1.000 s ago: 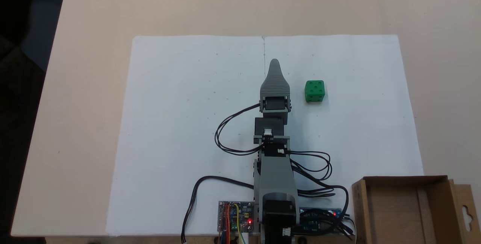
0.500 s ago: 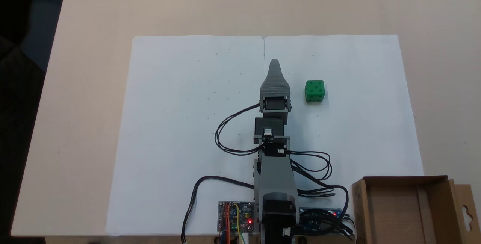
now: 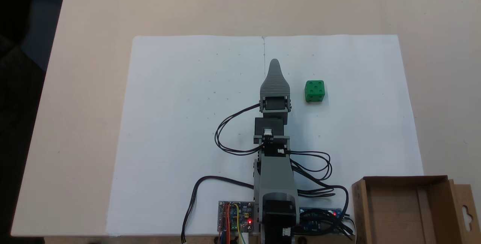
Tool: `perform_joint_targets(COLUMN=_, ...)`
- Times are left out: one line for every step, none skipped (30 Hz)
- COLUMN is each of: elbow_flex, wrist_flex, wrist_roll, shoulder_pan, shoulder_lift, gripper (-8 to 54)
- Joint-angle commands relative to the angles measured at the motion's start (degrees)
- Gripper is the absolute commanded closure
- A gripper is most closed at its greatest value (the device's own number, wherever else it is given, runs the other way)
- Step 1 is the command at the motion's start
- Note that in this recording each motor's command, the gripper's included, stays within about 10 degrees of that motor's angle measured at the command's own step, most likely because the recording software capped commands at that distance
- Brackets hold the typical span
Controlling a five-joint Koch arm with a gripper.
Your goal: Grasp a green dice and put it in the bin.
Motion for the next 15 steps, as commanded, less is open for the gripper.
perform_joint_targets(elbow_flex=2.1, wrist_flex=-2.5, wrist_roll=-3.7, shoulder_pan=0.3, shoulder_lift=6.2, gripper=4.0)
perform_joint_targets(elbow_flex=1.6, wrist_flex=-2.4, wrist_roll=-3.7, shoulder_pan=0.5, shoulder_lift=6.2, gripper=4.0)
perform_joint_targets(elbow_flex=0.9, wrist_flex=-2.1, wrist_roll=-3.7, shoulder_pan=0.9, shoulder_lift=6.2, gripper=4.0)
perform_joint_targets(elbow_flex=-0.2, wrist_flex=-1.1, wrist_roll=-3.7, shoulder_pan=1.1, shoulder_lift=6.2, gripper=4.0)
perform_joint_targets(elbow_flex=-1.4, wrist_flex=0.6, wrist_roll=-3.7, shoulder_pan=1.2, shoulder_lift=6.2, gripper=4.0)
perform_joint_targets(elbow_flex=-2.9, wrist_flex=2.4, wrist_roll=-3.7, shoulder_pan=1.5, shoulder_lift=6.2, gripper=4.0)
perform_joint_targets(elbow_flex=-4.5, wrist_flex=4.0, wrist_roll=-3.7, shoulder_pan=1.7, shoulder_lift=6.2, gripper=4.0)
perform_joint_targets(elbow_flex=-5.9, wrist_flex=5.9, wrist_roll=-3.7, shoulder_pan=1.9, shoulder_lift=6.2, gripper=4.0)
perform_joint_targets(elbow_flex=-7.5, wrist_flex=7.8, wrist_roll=-3.7, shoulder_pan=2.1, shoulder_lift=6.2, gripper=4.0)
perform_joint_targets(elbow_flex=-9.0, wrist_flex=10.1, wrist_roll=-3.7, shoulder_pan=2.2, shoulder_lift=6.2, gripper=4.0)
perform_joint_targets(elbow_flex=-10.4, wrist_flex=12.4, wrist_roll=-3.7, shoulder_pan=2.2, shoulder_lift=6.2, gripper=4.0)
perform_joint_targets(elbow_flex=-11.8, wrist_flex=14.6, wrist_roll=-3.7, shoulder_pan=2.2, shoulder_lift=6.2, gripper=4.0)
perform_joint_targets(elbow_flex=-13.0, wrist_flex=17.2, wrist_roll=-3.7, shoulder_pan=2.4, shoulder_lift=6.2, gripper=4.0)
perform_joint_targets(elbow_flex=-14.2, wrist_flex=19.7, wrist_roll=-3.7, shoulder_pan=2.5, shoulder_lift=6.2, gripper=4.0)
perform_joint_targets(elbow_flex=-15.6, wrist_flex=22.5, wrist_roll=-3.7, shoulder_pan=2.7, shoulder_lift=6.2, gripper=4.0)
